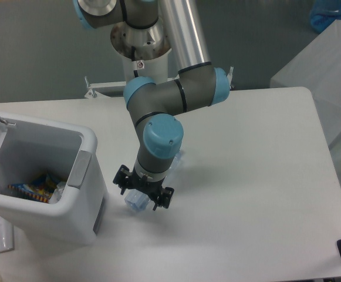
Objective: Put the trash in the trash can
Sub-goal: 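Close the gripper on the bottle cap end and lift the bottle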
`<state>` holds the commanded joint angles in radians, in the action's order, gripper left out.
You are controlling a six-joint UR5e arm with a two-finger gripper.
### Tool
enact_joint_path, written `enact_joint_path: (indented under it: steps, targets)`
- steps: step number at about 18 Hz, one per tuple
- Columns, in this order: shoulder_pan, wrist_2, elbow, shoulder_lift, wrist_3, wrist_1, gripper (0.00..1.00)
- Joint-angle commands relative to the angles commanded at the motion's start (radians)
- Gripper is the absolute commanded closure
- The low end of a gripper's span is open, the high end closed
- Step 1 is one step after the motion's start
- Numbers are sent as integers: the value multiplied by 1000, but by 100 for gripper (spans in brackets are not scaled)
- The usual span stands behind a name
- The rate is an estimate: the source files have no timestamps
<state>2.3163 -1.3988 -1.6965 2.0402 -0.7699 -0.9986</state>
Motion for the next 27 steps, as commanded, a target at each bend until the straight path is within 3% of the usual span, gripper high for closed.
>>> enact_joint_path:
  steps: [13,18,21,27]
  targets:
    - [-21,-78,14,66,-5,3,0]
    - [-23,-78,23,64,-5,5,40]
    - [-23,-80,35,64,-5,3,58]
    - [-3,-80,32,57,-8,-3,60]
